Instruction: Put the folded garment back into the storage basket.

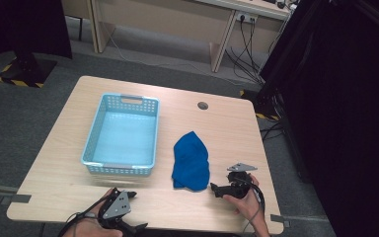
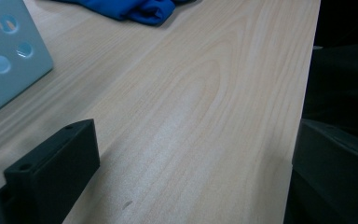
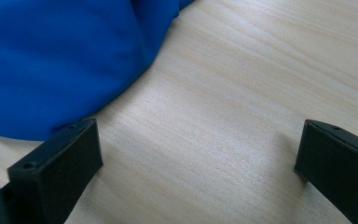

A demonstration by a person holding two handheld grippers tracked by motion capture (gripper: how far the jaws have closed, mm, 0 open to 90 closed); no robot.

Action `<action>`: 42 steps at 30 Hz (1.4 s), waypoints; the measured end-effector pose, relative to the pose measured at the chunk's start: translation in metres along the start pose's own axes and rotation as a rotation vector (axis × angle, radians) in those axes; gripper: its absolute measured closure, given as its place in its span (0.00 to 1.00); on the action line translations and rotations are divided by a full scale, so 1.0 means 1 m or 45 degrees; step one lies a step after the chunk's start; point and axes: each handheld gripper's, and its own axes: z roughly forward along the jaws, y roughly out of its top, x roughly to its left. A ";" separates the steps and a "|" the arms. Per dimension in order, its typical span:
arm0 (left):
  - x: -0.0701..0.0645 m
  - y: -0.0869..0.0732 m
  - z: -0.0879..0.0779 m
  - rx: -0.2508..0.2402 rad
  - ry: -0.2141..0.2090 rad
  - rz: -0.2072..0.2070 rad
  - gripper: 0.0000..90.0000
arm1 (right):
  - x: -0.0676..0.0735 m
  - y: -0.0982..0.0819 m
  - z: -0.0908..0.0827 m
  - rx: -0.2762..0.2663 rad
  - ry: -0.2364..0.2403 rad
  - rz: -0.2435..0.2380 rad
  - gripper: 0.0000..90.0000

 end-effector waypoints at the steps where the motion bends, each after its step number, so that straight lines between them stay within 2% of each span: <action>1: 0.000 0.000 0.000 0.000 0.000 0.000 0.00 | 0.000 0.000 0.000 0.003 0.003 -0.001 0.01; 6: 0.000 0.000 0.000 -0.001 0.000 -0.001 0.00 | -0.002 0.002 -0.001 -0.012 0.031 0.035 0.04; 9: 0.000 0.000 0.000 -0.001 0.000 -0.001 0.00 | -0.003 0.003 -0.004 -0.047 0.060 0.057 0.04; 20: 0.000 0.000 0.000 -0.002 0.000 -0.001 0.00 | -0.002 0.008 -0.009 -0.093 0.076 0.061 0.04; 42: 0.000 0.000 0.000 -0.002 -0.001 -0.002 0.00 | 0.004 0.016 -0.011 -0.117 0.133 0.070 0.03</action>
